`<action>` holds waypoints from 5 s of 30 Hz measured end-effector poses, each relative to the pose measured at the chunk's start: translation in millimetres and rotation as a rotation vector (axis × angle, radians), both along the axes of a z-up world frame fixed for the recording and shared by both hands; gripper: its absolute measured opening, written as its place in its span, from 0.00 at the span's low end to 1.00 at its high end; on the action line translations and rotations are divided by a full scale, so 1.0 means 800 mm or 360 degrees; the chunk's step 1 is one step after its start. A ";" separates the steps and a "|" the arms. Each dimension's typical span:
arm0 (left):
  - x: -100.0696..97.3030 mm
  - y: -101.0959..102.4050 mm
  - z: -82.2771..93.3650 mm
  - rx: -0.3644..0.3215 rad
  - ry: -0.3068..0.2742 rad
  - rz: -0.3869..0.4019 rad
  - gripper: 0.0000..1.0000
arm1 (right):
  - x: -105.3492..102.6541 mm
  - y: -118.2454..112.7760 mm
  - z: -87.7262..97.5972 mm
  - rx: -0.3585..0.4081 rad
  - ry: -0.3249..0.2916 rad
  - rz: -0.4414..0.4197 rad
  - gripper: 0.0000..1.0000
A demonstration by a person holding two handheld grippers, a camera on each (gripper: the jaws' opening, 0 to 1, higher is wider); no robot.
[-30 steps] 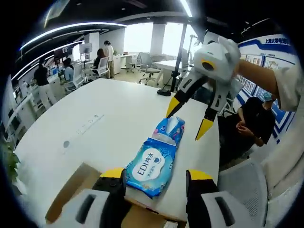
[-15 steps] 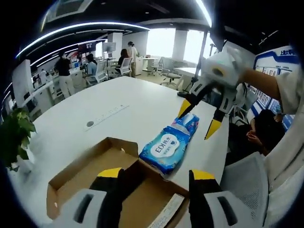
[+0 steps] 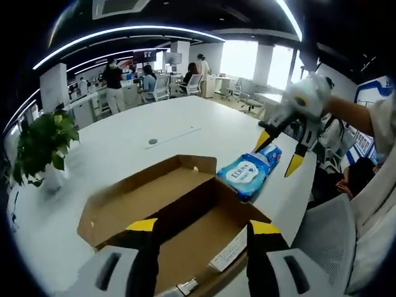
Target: Operate the shoe box by opening the lid, removing the specified soft item, and placing it in the target area until the item is outside and the box remains undamaged.
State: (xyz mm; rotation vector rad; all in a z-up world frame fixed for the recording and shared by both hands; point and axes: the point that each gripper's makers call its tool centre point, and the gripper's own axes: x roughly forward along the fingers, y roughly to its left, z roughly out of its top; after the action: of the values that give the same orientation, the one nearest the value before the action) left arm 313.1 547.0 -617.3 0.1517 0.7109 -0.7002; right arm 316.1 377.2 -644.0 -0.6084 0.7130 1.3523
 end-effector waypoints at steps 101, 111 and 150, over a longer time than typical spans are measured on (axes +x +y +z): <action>-0.055 0.196 -0.118 0.0094 0.0326 0.0779 0.07 | -0.051 0.141 -0.086 -0.0134 0.0318 0.0272 0.15; -0.057 0.193 -0.117 0.0100 0.0331 0.0770 0.07 | -0.043 0.131 -0.051 -0.0079 0.0244 0.0257 0.15; -0.058 0.192 -0.116 0.0108 0.0336 0.0761 0.07 | 0.013 0.005 0.066 -0.0128 -0.0075 0.0174 0.15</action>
State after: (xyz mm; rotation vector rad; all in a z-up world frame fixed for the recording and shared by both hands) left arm 266.5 700.6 -709.8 -0.0332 0.9329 -0.2353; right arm 326.1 381.1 -591.0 -0.7502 0.7072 1.4105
